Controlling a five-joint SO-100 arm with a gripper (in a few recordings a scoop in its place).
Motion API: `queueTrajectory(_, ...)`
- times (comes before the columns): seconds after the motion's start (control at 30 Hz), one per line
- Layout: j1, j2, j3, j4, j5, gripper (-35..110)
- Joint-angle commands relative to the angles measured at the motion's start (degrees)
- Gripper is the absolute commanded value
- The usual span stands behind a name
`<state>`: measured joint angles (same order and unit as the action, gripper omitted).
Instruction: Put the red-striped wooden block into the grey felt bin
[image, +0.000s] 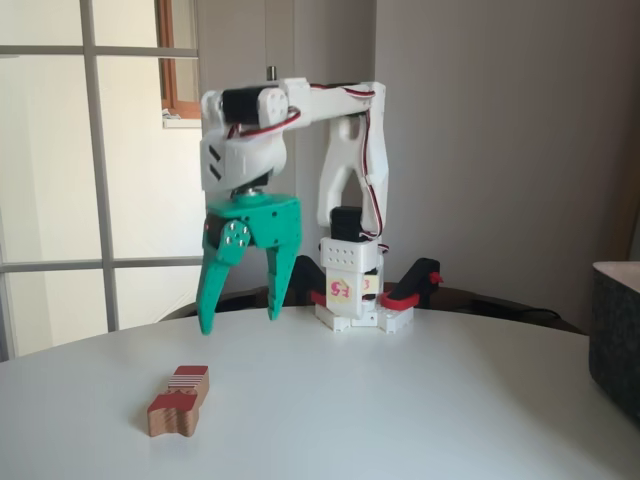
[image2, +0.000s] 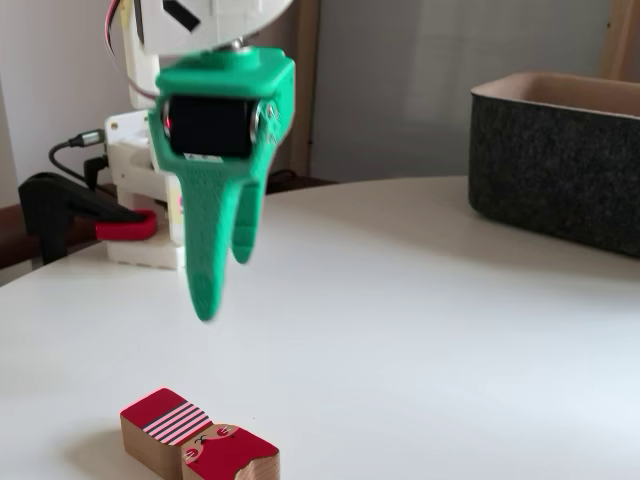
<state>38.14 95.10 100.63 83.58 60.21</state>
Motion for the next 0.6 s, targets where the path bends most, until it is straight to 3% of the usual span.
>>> queueTrajectory(0.0, 0.62, -2.90, -3.60, -1.23, 1.85, 28)
queueTrajectory(0.57, 4.92, -16.70, -15.21, -8.70, 10.90, 29)
